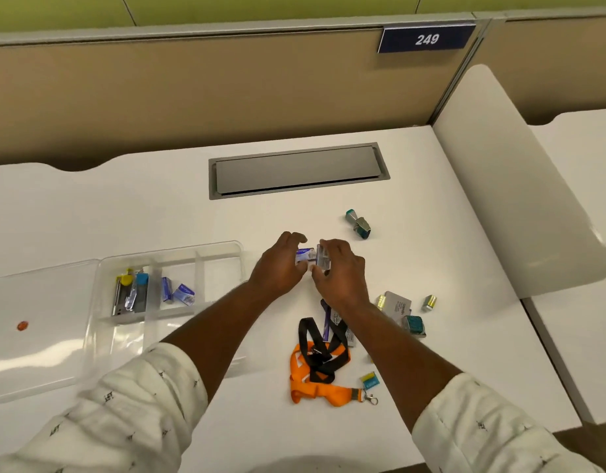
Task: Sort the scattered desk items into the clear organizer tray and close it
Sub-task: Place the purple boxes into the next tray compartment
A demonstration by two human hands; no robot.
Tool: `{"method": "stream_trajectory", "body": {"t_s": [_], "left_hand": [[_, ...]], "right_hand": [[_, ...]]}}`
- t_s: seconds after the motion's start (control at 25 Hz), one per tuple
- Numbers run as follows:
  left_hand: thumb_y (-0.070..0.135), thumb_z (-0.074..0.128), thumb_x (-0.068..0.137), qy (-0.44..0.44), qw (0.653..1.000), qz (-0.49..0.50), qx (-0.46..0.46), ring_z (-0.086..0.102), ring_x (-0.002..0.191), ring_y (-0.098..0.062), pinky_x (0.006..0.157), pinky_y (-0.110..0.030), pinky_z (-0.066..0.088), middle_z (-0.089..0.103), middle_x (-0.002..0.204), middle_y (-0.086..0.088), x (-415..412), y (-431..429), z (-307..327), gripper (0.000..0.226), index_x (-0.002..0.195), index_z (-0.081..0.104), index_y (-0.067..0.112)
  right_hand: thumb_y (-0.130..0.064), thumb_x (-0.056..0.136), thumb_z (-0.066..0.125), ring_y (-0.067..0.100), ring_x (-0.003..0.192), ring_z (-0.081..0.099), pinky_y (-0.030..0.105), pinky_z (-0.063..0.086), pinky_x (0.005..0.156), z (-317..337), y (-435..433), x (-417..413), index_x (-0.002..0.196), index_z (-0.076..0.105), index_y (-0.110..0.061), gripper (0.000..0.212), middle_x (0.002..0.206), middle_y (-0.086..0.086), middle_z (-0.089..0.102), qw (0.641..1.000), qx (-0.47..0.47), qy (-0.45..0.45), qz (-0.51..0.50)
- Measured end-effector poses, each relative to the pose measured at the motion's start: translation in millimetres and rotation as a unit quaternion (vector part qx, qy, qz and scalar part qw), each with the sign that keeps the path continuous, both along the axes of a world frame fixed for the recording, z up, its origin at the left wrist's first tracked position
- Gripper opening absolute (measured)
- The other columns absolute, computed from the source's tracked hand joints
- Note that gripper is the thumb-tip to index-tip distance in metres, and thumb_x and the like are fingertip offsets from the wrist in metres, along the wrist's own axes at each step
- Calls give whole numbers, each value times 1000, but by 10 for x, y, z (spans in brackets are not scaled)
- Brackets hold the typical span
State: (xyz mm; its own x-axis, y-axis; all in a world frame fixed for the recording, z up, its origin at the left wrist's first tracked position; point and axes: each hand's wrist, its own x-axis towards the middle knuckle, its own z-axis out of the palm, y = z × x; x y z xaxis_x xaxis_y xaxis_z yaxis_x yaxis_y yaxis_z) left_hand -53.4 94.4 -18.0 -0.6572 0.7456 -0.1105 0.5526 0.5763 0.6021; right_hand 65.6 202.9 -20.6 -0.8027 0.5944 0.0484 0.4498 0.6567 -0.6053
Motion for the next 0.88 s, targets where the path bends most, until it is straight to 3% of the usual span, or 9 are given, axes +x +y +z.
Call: {"method": "stream_trajectory", "body": {"t_s": [0.12, 0.32, 0.6, 0.88], "left_hand": [[24, 69, 87, -6, 999, 28, 44, 61, 97, -16, 75, -22, 48, 57, 119, -1, 99, -295, 152, 45, 128, 52, 20], [24, 70, 84, 14, 995, 75, 71, 57, 87, -8, 79, -28, 52, 57, 110, 9, 157, -864, 313, 41, 120, 53, 27], [19, 74, 82, 5, 985, 131, 108, 59, 92, -6, 84, -26, 53, 64, 105, 8, 9, -1790, 512, 37, 115, 59, 22], [34, 77, 79, 29, 981, 178, 73, 61, 91, -10, 77, -28, 52, 68, 103, 11, -281, -2456, 528, 36, 110, 61, 27]], "right_hand": [[-29, 86, 72, 21, 113, 54, 27, 32, 93, 134, -281, 40, 133, 54, -20, 51, 134, -1, 53, 1000, -8, 12, 26], [-25, 82, 72, 23, 110, 58, 35, 37, 93, 262, -769, -28, 129, 57, -17, 50, 128, 2, 57, 996, 2, 37, 80], [-22, 81, 73, 20, 107, 59, 30, 35, 90, 360, -1527, -188, 128, 57, -18, 49, 127, -1, 56, 991, -10, 55, 122], [-21, 81, 73, 23, 110, 59, 38, 46, 94, 352, -2043, -414, 130, 55, -17, 52, 130, 1, 55, 991, -20, 24, 128]]}}
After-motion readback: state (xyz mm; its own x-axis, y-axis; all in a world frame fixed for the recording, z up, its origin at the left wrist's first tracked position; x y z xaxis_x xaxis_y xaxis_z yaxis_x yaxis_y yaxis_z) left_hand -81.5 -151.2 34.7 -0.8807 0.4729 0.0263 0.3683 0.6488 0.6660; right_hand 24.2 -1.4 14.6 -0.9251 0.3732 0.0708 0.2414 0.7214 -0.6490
